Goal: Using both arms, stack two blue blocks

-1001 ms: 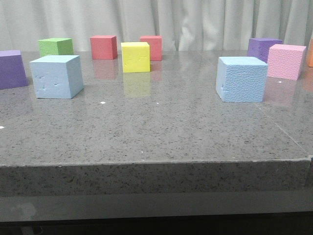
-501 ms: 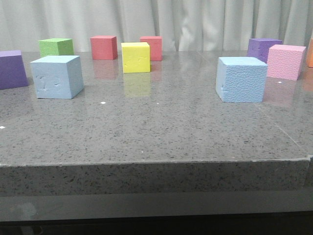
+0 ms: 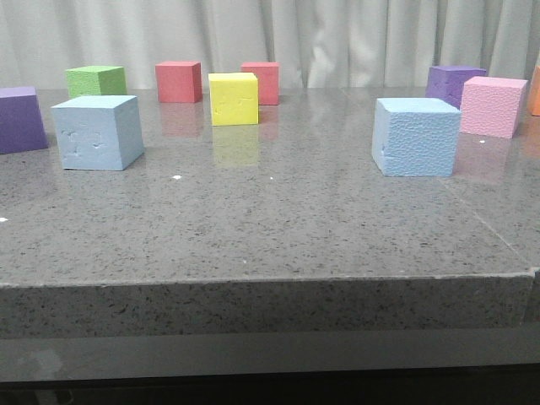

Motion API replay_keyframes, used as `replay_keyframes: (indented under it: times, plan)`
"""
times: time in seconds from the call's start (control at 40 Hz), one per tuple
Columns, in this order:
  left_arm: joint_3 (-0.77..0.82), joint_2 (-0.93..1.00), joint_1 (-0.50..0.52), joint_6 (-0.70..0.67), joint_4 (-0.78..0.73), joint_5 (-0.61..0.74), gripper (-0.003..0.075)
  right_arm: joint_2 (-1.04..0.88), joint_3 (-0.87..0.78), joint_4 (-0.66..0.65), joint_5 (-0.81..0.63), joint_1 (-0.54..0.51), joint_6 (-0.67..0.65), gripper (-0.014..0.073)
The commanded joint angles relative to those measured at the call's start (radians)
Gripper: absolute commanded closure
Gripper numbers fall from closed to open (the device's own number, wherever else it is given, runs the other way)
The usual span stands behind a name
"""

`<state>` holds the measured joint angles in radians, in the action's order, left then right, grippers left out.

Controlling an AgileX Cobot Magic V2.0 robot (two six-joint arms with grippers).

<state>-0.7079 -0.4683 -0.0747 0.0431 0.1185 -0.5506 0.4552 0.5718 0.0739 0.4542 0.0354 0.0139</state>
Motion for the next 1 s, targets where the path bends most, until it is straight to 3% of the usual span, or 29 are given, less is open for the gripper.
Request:
replay_keyframes:
  times: [0.0,0.18,0.23,0.28,0.33,0.43,0.5,0.55,0.6,0.98]
  plan:
    - [-0.033,-0.011,0.002,-0.009,0.01,0.073,0.0739,0.014,0.028,-0.012,-0.07,0.0,0.005,0.0661]
    - [-0.033,-0.011,0.002,-0.009,0.008,0.071,0.0739,0.014,0.028,-0.012,-0.066,0.0,0.004,0.0646]
    - [-0.033,-0.011,0.002,-0.014,0.008,0.071,0.0738,0.015,0.028,-0.012,-0.067,0.0,0.004,0.0599]
    - [-0.033,-0.011,0.002,-0.019,0.008,0.071,0.0717,0.015,0.028,-0.012,-0.07,0.0,0.004,0.0498]
    - [-0.033,-0.011,0.002,-0.019,0.0,0.075,0.0659,0.015,0.028,-0.012,-0.071,0.0,0.004,0.0379]
    - [-0.033,-0.011,0.002,-0.019,-0.041,0.076,0.0442,0.015,0.028,-0.013,-0.07,0.0,0.004,0.014]
    - [-0.033,-0.011,0.002,-0.019,-0.065,0.084,0.0267,0.015,0.028,-0.013,-0.07,0.0,0.004,0.0047]
    - [-0.033,-0.011,0.002,-0.019,-0.067,0.097,0.0182,0.015,0.028,-0.013,-0.071,0.0,0.004,0.0029]
    - [-0.033,-0.011,0.002,-0.019,-0.067,0.104,0.0151,0.015,0.028,-0.013,-0.07,0.0,0.004,0.0031]
    - [-0.033,-0.011,0.002,-0.019,-0.067,0.104,0.0154,0.015,0.028,-0.012,-0.07,0.0,0.004,0.0031]
